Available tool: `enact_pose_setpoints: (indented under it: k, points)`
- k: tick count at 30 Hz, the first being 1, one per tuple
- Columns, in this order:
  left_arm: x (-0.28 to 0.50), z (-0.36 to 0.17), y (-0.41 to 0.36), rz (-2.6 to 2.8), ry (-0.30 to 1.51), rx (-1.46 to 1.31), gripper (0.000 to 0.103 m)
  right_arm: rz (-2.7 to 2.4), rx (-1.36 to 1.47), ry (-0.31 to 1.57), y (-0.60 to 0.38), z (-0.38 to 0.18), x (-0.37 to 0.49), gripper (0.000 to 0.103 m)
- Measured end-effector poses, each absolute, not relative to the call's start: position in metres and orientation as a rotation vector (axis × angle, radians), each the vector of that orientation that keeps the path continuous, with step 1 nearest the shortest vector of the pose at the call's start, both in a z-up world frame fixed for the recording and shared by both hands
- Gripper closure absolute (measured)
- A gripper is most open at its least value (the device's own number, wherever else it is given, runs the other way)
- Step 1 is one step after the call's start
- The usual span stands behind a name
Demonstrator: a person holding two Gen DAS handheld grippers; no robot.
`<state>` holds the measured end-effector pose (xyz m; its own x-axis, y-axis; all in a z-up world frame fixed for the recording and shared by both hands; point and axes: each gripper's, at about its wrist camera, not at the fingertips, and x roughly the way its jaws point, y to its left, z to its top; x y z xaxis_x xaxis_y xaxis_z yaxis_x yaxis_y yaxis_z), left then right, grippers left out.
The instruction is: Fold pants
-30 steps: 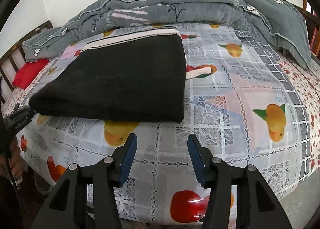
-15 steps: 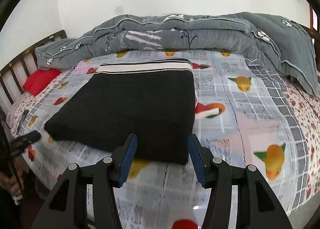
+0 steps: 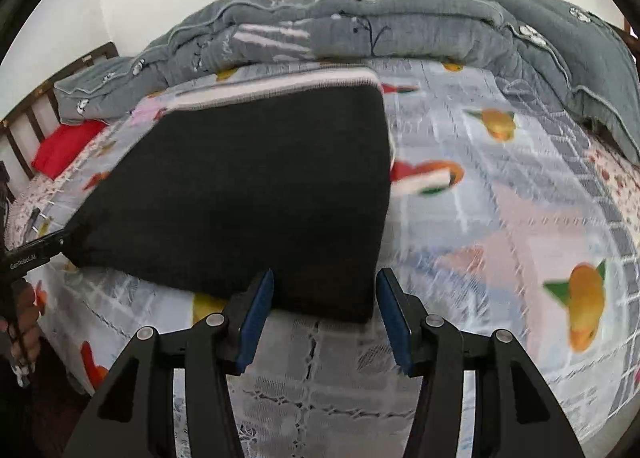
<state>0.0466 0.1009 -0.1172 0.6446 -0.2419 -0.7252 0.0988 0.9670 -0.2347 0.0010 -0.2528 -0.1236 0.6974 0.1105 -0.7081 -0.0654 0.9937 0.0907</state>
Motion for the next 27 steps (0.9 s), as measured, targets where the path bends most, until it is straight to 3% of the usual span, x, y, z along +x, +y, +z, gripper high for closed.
enact_pose_setpoints:
  k: [5,11,13,15,18,24,26,27]
  points:
    - [0.102,-0.109,0.094,-0.175,0.889,-0.150,0.038,0.112,0.123,0.743,-0.266,-0.099,0.041,0.039]
    - [0.160,-0.132,0.087,-0.239,1.013,-0.166,0.041,0.127,0.211,0.813,-0.278,-0.116,0.105,0.041]
    - [0.170,-0.135,0.088,-0.302,1.036,-0.200,0.056,0.176,0.232,0.835,-0.280,-0.117,0.117,0.047]
    - [0.179,-0.136,0.087,-0.341,1.045,-0.239,0.073,0.203,0.226,0.850,-0.278,-0.118,0.128,0.064]
    - [0.190,-0.131,0.078,-0.353,1.025,-0.171,0.079,0.183,0.191,0.844,-0.272,-0.117,0.147,0.080]
    - [0.228,-0.129,0.080,-0.302,1.037,-0.194,0.078,0.139,0.133,0.831,-0.260,-0.116,0.189,0.081]
    - [0.231,-0.131,0.081,-0.270,1.044,-0.198,0.069,0.137,0.139,0.833,-0.260,-0.117,0.200,0.081]
    - [0.229,-0.132,0.081,-0.249,1.048,-0.192,0.059,0.137,0.141,0.835,-0.261,-0.118,0.203,0.080]
